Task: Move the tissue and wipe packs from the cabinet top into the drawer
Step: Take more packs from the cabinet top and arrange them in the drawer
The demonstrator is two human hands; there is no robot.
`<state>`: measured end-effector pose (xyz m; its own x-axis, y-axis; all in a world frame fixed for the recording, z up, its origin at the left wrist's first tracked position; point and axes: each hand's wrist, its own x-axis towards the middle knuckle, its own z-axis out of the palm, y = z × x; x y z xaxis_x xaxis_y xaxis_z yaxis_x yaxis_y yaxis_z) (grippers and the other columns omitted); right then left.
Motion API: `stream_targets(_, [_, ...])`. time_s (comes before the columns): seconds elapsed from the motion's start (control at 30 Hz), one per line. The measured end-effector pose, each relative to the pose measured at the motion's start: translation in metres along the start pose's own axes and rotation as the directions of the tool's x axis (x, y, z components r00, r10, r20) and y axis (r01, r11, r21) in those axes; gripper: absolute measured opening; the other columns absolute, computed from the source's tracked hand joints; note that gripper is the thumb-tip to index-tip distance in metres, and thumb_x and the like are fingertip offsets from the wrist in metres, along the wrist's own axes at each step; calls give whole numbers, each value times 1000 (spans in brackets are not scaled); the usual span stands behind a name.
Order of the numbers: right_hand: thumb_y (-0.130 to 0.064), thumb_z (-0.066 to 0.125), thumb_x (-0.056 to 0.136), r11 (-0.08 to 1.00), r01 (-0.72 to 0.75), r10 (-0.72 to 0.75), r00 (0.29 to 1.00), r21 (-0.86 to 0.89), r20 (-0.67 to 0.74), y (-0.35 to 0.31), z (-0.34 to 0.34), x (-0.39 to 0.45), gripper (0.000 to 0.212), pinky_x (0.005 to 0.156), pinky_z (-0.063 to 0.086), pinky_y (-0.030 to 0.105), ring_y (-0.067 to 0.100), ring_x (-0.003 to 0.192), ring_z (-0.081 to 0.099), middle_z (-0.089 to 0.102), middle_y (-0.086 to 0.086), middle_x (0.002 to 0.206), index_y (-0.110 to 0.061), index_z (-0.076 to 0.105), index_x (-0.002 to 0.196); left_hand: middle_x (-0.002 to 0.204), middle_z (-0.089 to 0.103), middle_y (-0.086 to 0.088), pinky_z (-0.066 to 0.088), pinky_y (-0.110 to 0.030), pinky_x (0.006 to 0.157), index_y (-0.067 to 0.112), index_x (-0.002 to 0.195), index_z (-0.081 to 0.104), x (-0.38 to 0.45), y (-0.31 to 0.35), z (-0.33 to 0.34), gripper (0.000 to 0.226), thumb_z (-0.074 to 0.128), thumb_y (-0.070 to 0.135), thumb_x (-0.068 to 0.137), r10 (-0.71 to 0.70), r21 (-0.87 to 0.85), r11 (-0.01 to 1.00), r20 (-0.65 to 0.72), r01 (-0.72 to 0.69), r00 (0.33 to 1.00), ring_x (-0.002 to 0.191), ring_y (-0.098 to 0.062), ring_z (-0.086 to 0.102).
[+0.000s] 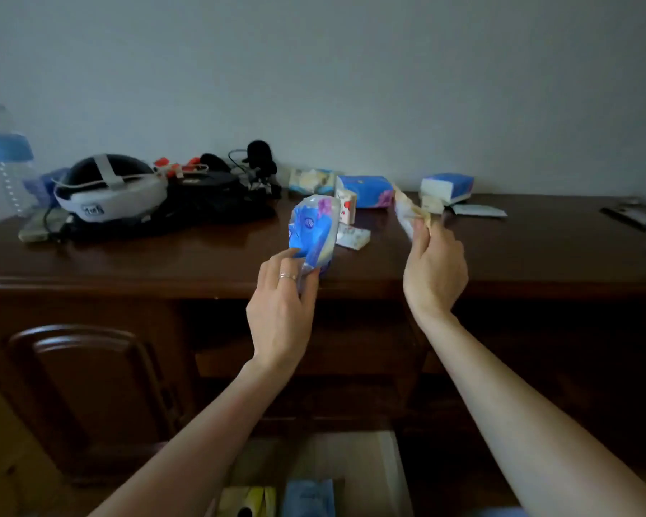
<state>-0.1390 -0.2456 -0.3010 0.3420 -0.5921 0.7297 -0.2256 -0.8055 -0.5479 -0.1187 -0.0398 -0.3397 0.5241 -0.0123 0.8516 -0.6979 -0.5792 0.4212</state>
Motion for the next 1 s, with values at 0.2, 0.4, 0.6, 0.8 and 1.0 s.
stream_targets(0.2, [-49, 33, 108, 949, -75, 61, 997, 306, 55, 52, -41, -138, 39, 72, 39, 16, -6, 93, 52, 63, -14, 104, -23, 62, 114, 118, 65, -9, 49, -35, 80, 12, 110, 60, -150, 5, -22, 17, 54, 24, 100, 344, -82, 939, 209, -334, 915, 103, -29, 61])
stream_targets(0.4, [-57, 30, 106, 924, -383, 313, 781, 18, 540, 154, -35, -224, 50, 84, 51, 36, 25, 108, 67, 71, 2, 119, -26, 64, 126, 102, 67, -6, 54, -41, 61, 7, 105, 70, -278, -21, -15, 23, 57, 24, 97, 74, 33, 992, 653, -126, 754, 83, -26, 65])
stream_targets(0.6, [-58, 32, 105, 853, -488, 431, 461, -184, 776, 200, 1, -282, 55, 81, 50, 33, 23, 108, 67, 69, 3, 123, -23, 63, 133, 111, 66, -2, 56, -34, 71, 18, 117, 65, -328, -59, 12, 28, 67, 28, 91, -162, 252, 957, 874, -141, 459, 92, -19, 64])
stream_targets(0.8, [-62, 36, 103, 819, -553, 416, 386, -155, 823, 216, 28, -319, 52, 60, 51, 25, 10, 79, 70, 71, -4, 98, -24, 67, 121, 122, 64, -9, 47, -45, 87, 17, 114, 70, -319, -131, 47, 43, 81, 18, 72, -240, 408, 829, 877, -381, 417, 116, -32, 57])
stream_targets(1.0, [-57, 41, 103, 780, -619, 372, 337, -94, 865, 207, 52, -333, 47, 52, 35, 36, 17, 52, 53, 58, 5, 63, -21, 62, 81, 148, 43, -10, 30, -42, 111, 15, 138, 54, -321, -202, 53, 45, 47, 25, 95, -643, 676, 598, 725, -431, 245, 139, -31, 30])
